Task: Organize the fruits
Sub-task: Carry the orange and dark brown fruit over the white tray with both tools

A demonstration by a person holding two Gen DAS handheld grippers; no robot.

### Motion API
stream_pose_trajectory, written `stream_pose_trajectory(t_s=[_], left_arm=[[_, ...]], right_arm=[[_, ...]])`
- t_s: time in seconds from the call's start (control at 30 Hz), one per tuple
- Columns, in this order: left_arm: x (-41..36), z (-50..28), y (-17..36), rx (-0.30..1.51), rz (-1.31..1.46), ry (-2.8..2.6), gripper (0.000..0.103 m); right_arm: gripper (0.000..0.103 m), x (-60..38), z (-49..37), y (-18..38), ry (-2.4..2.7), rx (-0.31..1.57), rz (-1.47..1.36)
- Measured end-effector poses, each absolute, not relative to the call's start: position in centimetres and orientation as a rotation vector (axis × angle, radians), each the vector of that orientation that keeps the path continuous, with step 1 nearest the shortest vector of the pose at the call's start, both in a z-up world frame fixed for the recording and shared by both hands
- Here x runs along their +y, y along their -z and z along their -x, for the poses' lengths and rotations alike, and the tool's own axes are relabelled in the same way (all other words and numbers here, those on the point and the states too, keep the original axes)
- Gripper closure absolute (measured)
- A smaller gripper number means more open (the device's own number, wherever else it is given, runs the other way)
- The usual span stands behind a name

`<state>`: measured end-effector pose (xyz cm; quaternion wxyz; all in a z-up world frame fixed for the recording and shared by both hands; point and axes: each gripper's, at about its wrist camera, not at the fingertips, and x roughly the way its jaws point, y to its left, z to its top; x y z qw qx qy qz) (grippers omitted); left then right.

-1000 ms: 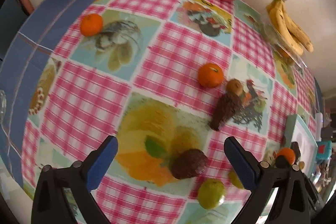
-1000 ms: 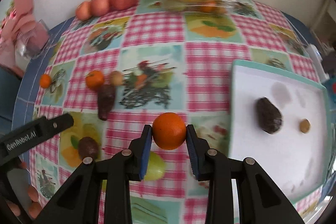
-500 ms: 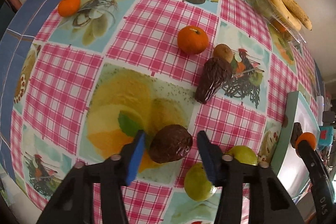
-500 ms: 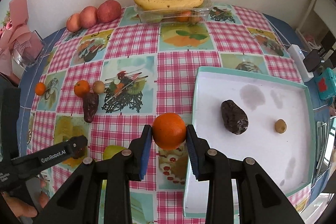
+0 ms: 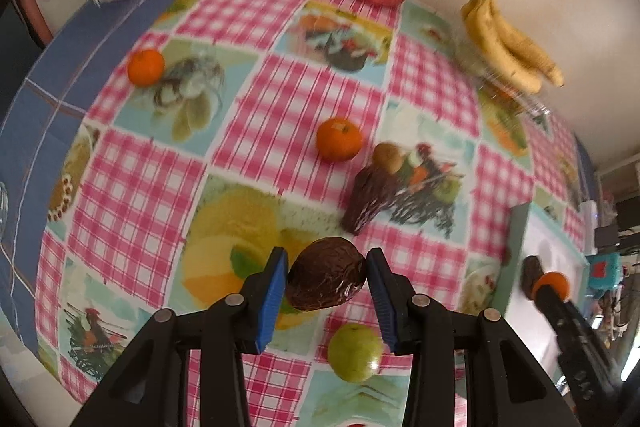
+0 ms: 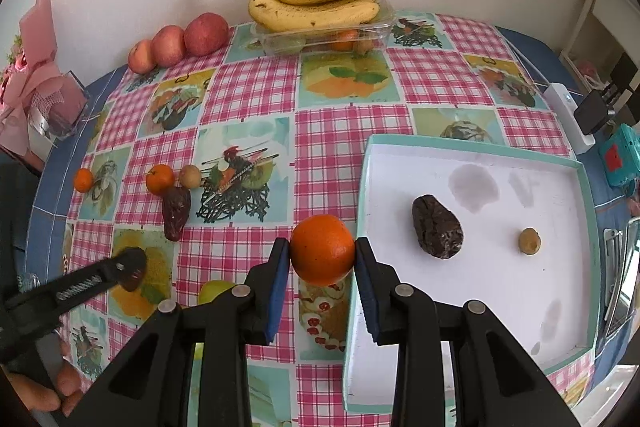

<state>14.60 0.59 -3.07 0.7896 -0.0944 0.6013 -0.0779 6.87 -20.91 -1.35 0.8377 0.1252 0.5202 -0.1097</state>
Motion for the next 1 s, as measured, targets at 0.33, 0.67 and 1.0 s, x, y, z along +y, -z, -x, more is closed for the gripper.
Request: stream_pose_trajectory(t_s=[0.33, 0.67, 1.0], left_arm=[[-2.3, -13.8, -0.1, 1.21, 0.162, 0.229, 0.06], [-8.7, -11.7, -2.8, 1.151, 0.082, 0.369, 0.06], [-17.4, -8.2, -3.4, 1.158, -0.011, 0.574, 0.06]], right_arm=[[0.069, -24.6, -5.5, 1.1, 0.291, 1.084, -0.326], [0.069, -31.0, -2.0, 0.5, 0.444, 1.054, -0.387], [0.069, -36.6, 2.5, -1.0, 0.593, 1.001, -0.416]])
